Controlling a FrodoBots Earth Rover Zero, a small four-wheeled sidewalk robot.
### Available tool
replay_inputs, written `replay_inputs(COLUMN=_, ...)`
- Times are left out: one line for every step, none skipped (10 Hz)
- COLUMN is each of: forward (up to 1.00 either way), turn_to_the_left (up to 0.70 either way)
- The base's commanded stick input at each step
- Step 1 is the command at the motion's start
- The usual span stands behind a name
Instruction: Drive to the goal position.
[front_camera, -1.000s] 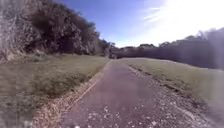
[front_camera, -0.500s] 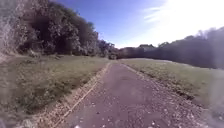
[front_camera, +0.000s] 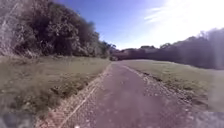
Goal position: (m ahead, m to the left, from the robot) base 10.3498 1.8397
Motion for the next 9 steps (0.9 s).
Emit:
replay_inputs(forward=0.70, turn_to_the_left=-0.34)
replay_inputs(forward=0.70, turn_to_the_left=-0.34)
replay_inputs(forward=0.70, turn_to_the_left=-0.34)
replay_inputs(forward=0.70, turn_to_the_left=-0.34)
replay_inputs(forward=0.70, turn_to_the_left=-0.34)
replay_inputs(forward=0.70, turn_to_the_left=-0.34)
replay_inputs(forward=0.70, turn_to_the_left=-0.34)
replay_inputs(forward=0.70, turn_to_the_left=0.00)
replay_inputs(forward=0.70, turn_to_the_left=0.00)
